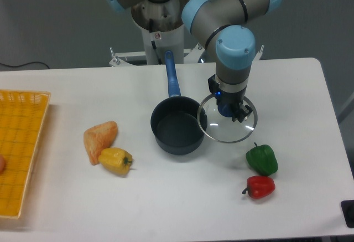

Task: Place the lid on the table
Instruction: 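Carry the glass lid by its knob away from the saucepan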

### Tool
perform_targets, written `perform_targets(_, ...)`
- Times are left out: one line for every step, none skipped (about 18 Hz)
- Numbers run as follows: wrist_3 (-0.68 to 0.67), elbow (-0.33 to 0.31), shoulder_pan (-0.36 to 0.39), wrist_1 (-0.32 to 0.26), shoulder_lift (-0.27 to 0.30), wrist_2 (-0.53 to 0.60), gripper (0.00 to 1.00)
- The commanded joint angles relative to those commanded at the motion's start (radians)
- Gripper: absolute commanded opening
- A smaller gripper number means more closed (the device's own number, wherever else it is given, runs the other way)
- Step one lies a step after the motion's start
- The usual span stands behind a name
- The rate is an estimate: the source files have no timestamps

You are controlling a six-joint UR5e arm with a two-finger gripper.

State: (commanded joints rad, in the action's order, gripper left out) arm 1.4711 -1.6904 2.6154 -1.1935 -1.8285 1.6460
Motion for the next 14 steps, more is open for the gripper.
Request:
perform_targets(0.002,-0.006,0.002,0.002,0.002,-0.002,0.55)
perform_targets(0.002,-0.008,0.002,0.0,0.002,0.0,0.55)
perform_targets(0.002,-0.008,0.002,0.0,0.002,0.0,0.55)
perform_targets(0.002,-0.008,0.002,0.0,0.002,0.002,0.55)
perform_targets(0.003,-0.011,0.002,0.0,0.0,0.002,0.55)
perform_targets(0.012,-0.015,0.002,0.002,0.002,0.0,0.55)
perform_targets(0.029,-0.015,0.005,0.002,0.002,0.002,0.55)
perform_targets(0.047,-0.017,0.014,0.002,0.002,0.0,0.55)
perform_targets(0.06,-0.023,0.018,0.002,0.002,0.0,0.55)
perform_targets(0.075,-0.037,0.028,0.006,0.002,0.002,0.54)
perform_targets(0.093,-0.046,0.04,0.011,0.0,0.0,0.55)
perform_targets(0.116,-0.049,0.049,0.012,0.002,0.0,0.55)
perform_targets(0.132,-0.052,0.055,0.012,0.002,0.0,0.55)
perform_targets(0.143,-0.051,0.064,0.012,0.002,0.0,0.54)
